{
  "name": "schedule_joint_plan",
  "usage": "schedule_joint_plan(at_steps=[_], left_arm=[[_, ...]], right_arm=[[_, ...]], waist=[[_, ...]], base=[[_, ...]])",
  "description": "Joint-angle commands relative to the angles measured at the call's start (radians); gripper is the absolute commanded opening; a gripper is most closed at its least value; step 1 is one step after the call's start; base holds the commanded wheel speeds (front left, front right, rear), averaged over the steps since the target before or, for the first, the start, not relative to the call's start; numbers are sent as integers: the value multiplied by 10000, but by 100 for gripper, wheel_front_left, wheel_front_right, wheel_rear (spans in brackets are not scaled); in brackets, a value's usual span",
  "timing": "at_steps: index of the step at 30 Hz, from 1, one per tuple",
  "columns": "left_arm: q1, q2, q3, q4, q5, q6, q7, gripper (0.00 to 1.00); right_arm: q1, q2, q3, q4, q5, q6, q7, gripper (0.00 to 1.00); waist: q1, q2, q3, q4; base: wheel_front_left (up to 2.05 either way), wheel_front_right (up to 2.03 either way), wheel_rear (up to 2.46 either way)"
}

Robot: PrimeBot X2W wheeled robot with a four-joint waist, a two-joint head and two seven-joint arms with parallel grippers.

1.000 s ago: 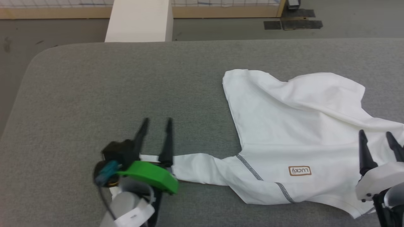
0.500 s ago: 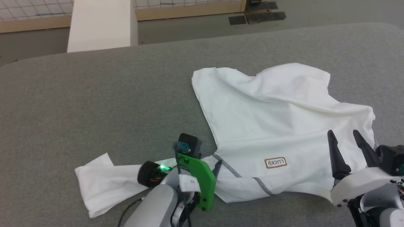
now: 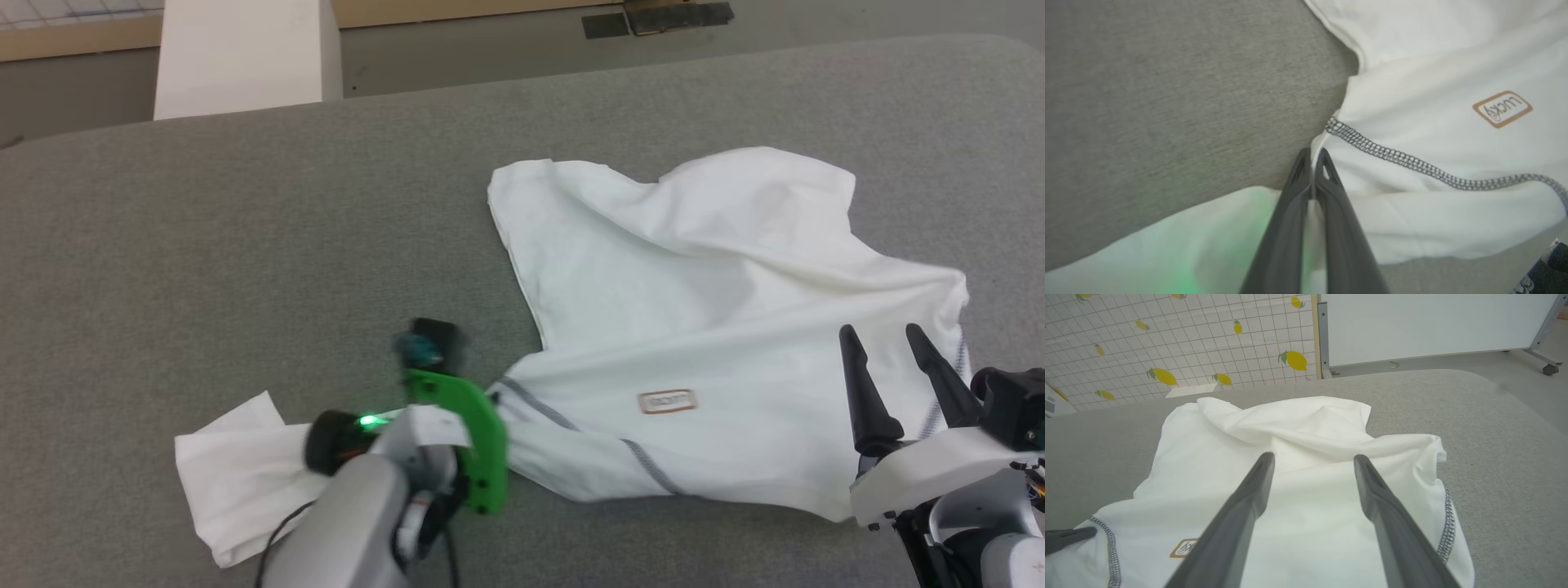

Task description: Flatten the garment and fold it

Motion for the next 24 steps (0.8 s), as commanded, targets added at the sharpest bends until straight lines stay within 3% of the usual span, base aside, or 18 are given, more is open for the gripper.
schedule_joint_plan(at_steps=[1,8,15,16,17,24], left_arm=[[297,288,388,-71,-187,215,-228,0],[1359,1111,2341,-793,-904,1265,-1008,0],[2287,1426,3306,-973,-1159,1937,-1507,0],[2364,1374,3405,-1005,-1203,1995,-1669,47],[2452,1316,3497,-1049,-1245,2006,-1913,100],[2704,864,4035,-1583,-1240,1532,-4922,100]], right_arm=[[-44,21,13,-98,27,-17,35,100],[96,22,3,-235,-51,-17,284,100],[359,22,-196,-42,28,-17,923,100],[406,22,-280,25,40,-17,1078,100],[450,22,-417,132,72,-17,1284,100],[627,22,-911,557,204,-17,2224,100]], waist=[[0,-1,-145,203],[0,-1,-481,790],[0,-1,-666,1213],[0,-1,-675,1241],[0,-1,-680,1267],[0,-1,-591,1379]], base=[[0,0,0],[0,0,0],[0,0,0],[0,0,0],[0,0,0],[0,0,0]])
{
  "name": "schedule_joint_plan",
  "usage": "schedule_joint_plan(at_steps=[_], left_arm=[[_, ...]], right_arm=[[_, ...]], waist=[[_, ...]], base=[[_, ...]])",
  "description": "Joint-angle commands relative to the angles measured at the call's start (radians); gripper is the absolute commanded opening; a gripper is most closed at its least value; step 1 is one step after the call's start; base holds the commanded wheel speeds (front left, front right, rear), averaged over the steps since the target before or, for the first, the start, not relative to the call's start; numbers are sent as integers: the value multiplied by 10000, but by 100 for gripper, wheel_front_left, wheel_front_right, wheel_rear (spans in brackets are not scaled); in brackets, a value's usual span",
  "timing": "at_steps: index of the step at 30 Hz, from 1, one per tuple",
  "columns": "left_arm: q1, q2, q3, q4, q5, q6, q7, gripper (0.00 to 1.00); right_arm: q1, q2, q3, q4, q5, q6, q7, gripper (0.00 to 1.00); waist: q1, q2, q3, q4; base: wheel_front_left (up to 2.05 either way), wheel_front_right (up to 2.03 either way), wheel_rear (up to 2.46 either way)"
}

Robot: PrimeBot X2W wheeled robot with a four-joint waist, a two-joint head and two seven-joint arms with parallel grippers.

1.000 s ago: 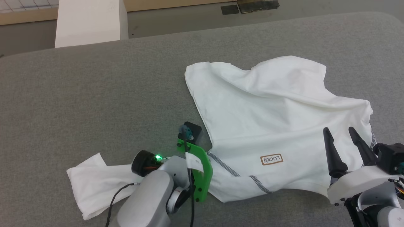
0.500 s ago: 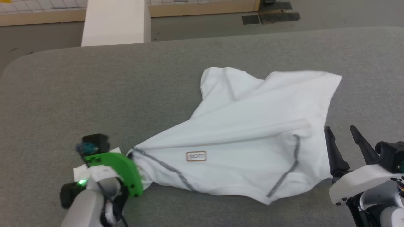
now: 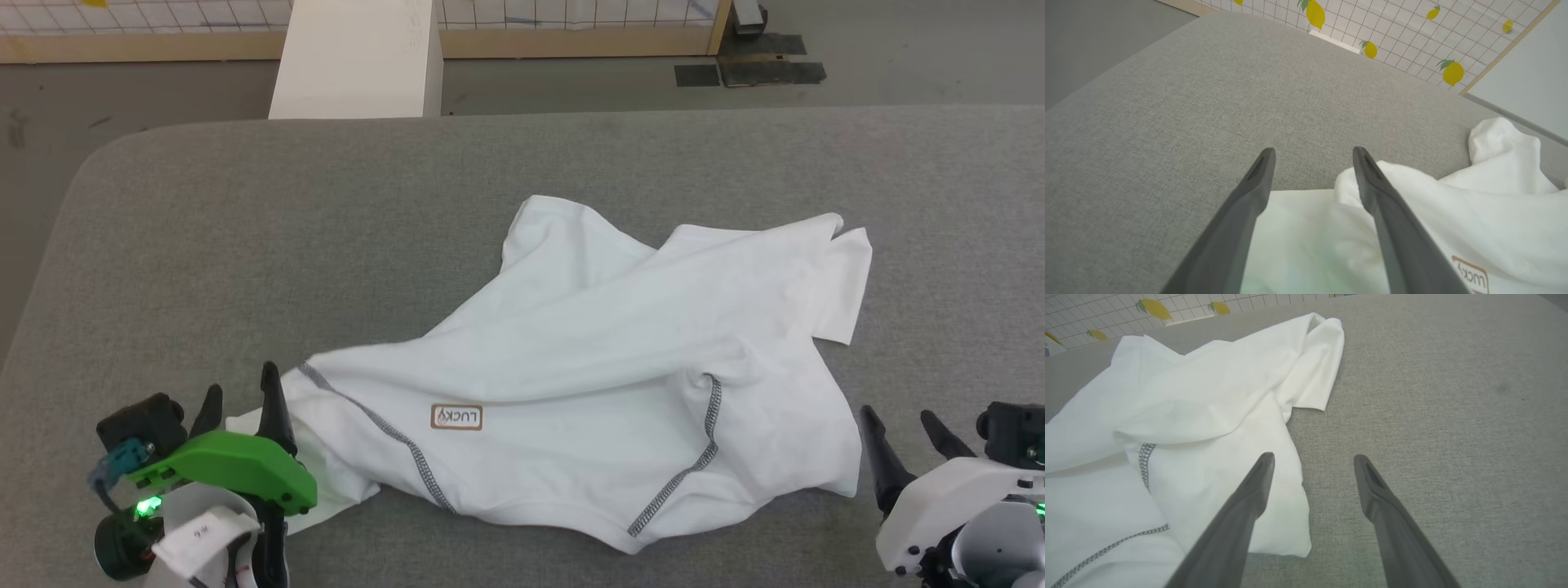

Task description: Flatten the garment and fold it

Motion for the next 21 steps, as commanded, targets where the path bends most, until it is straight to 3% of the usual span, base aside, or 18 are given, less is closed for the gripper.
schedule_joint_plan(at_steps=[1,7,11,12,13,15,18,21], left_arm=[[159,-86,35,-55,74,-170,-533,100],[41,-256,-76,43,473,-437,-2164,100],[-180,-345,-164,149,662,-597,-2694,100],[-216,-365,-178,168,683,-618,-2740,100],[-271,-402,-196,210,711,-640,-2797,100],[-373,-455,-219,355,741,-696,-2875,100],[-491,-515,-230,578,737,-803,-2945,100],[-527,-578,-239,725,746,-850,-2989,100]], right_arm=[[54,12,-14,114,42,-15,101,100],[-193,12,210,897,-60,-15,851,100],[-558,12,506,1492,-113,-15,1424,100],[-608,12,563,1583,-152,-15,1529,89],[-692,12,626,1699,-186,-15,1660,42],[-853,12,669,1844,-247,-15,1798,0],[-1043,12,380,1754,-378,-15,1725,0],[-1142,12,-533,1260,-754,-15,1297,0]], waist=[[0,0,62,39],[0,0,322,186],[0,0,451,278],[0,0,463,291],[0,0,482,308],[0,0,508,318],[0,0,494,309],[0,0,409,300]], base=[[0,0,0],[0,0,0],[0,0,0],[0,0,0],[0,0,0],[0,0,0],[0,0,0],[0,0,0]])
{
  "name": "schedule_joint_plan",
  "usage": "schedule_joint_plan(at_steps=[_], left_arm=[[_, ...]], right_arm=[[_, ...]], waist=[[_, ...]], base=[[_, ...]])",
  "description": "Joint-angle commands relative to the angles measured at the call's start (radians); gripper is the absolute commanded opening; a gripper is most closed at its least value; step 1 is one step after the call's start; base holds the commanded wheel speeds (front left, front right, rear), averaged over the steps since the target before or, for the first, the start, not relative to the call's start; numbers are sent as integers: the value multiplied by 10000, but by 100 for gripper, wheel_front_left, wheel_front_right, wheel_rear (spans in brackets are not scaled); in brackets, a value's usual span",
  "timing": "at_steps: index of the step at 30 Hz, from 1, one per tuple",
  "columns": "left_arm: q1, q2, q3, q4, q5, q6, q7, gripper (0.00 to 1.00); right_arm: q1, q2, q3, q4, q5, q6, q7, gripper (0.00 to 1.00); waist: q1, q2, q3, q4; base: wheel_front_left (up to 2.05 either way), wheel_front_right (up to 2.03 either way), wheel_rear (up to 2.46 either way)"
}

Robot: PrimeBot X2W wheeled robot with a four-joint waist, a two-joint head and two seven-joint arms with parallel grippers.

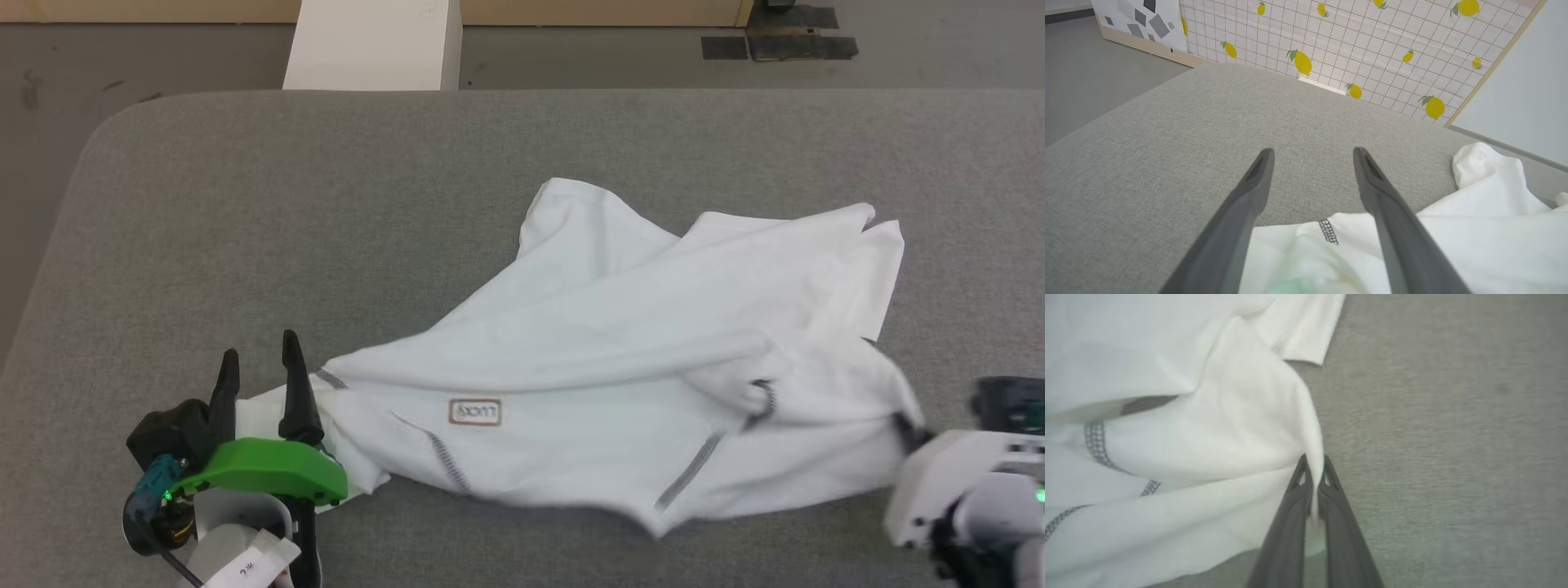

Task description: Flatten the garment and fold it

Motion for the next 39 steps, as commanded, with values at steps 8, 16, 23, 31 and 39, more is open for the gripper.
schedule_joint_plan(at_steps=[8,16,23,31,39], left_arm=[[-85,-89,76,231,5,-115,-128,100],[-48,-85,-26,237,5,-144,-70,100],[-60,-41,-187,211,32,-169,27,100],[-295,-58,-372,-28,205,-288,-59,100],[-674,-308,-560,-222,356,-459,-143,100]], right_arm=[[333,-47,-3068,-1581,-355,-17,-770,0],[961,-47,-4120,202,187,-17,364,0],[564,-47,-2744,-499,107,-17,-1170,100],[-540,-472,1452,-1345,-347,-17,-2062,100],[-2619,-2317,4788,462,472,-17,-97,100]], waist=[[0,0,-253,-125],[0,0,-264,-351],[0,0,-324,-417],[0,0,-154,-240],[0,0,348,502]], base=[[0,0,0],[0,0,0],[0,0,0],[0,0,0],[0,0,0]])
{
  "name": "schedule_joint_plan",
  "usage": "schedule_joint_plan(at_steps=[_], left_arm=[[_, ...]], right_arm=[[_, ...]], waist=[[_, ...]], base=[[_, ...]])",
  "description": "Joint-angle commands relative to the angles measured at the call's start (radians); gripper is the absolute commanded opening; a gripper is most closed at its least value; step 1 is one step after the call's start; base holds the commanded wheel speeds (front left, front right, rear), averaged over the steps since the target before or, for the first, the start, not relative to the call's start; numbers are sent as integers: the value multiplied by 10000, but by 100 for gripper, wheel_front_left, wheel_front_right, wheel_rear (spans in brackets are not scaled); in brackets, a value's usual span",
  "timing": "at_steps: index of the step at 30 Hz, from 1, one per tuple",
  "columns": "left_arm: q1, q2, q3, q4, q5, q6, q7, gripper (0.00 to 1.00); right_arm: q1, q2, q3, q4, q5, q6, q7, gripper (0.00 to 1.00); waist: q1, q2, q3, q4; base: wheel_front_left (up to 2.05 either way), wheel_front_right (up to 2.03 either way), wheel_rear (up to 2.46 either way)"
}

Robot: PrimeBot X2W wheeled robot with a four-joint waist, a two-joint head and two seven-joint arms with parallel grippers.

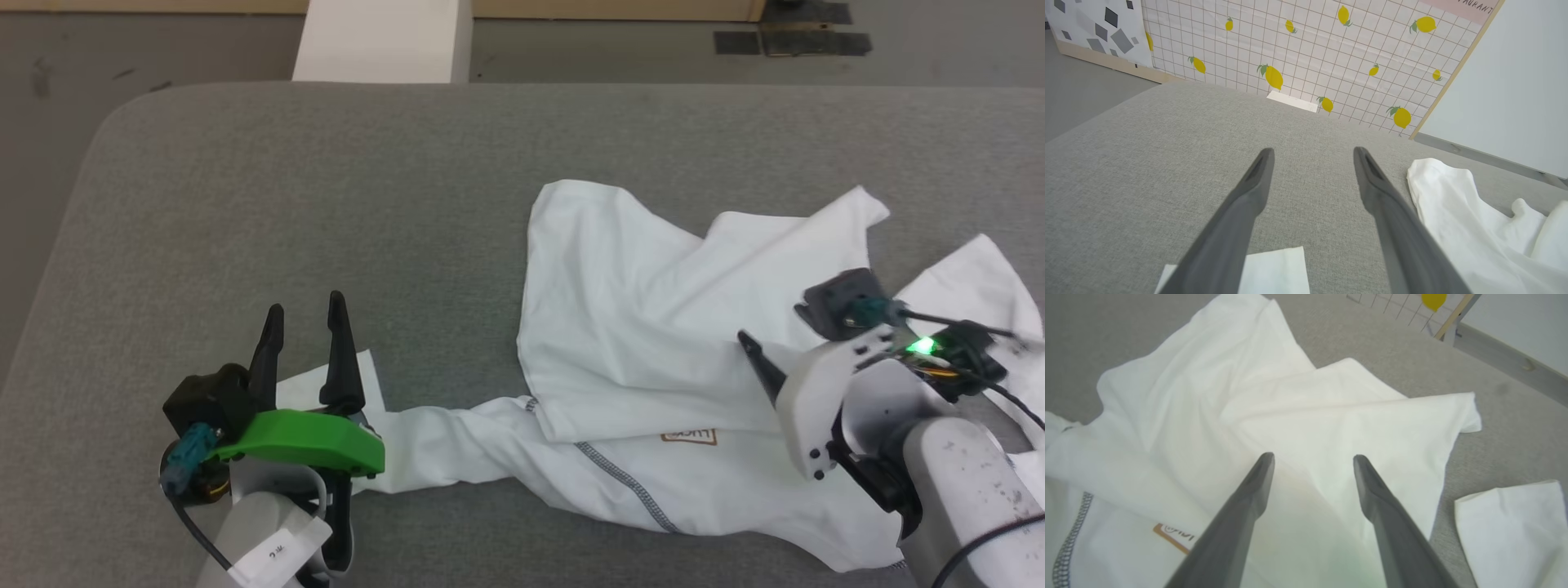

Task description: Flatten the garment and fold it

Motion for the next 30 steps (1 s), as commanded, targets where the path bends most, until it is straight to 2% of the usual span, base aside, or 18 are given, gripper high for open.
schedule_joint_plan(at_steps=[1,6,11,12,13,15,21,30], left_arm=[[-151,-69,22,16,144,-62,-65,100],[-295,-217,36,162,132,-150,-83,100],[-416,-361,119,158,144,-242,-88,100],[-438,-391,129,152,161,-267,-88,100],[-454,-413,137,148,175,-289,-89,100],[-507,-457,148,137,209,-341,-89,100],[-658,-549,209,123,297,-455,-90,100],[-950,-611,138,127,301,-584,-91,100]], right_arm=[[-322,-243,433,283,294,-19,488,100],[-1341,-1217,1872,1073,909,-19,1893,100],[-1900,-1658,2824,1789,1683,-19,3532,100],[-2011,-1771,3065,1849,1855,-19,3901,78],[-2100,-1848,3227,1862,2003,-19,4111,40],[-2358,-2049,3498,1837,2200,-19,4324,0],[-3817,-2379,3259,1894,1498,-19,3209,0],[-6591,-1621,1853,3360,-163,-19,1033,0]], waist=[[0,0,317,424],[0,0,648,853],[0,0,907,1130],[0,0,954,1182],[0,0,991,1215],[0,0,1081,1288],[0,0,1313,1411],[0,0,1801,1828]], base=[[0,0,0],[0,0,0],[0,0,0],[0,0,0],[0,0,0],[0,0,0],[0,0,0],[0,0,0]])
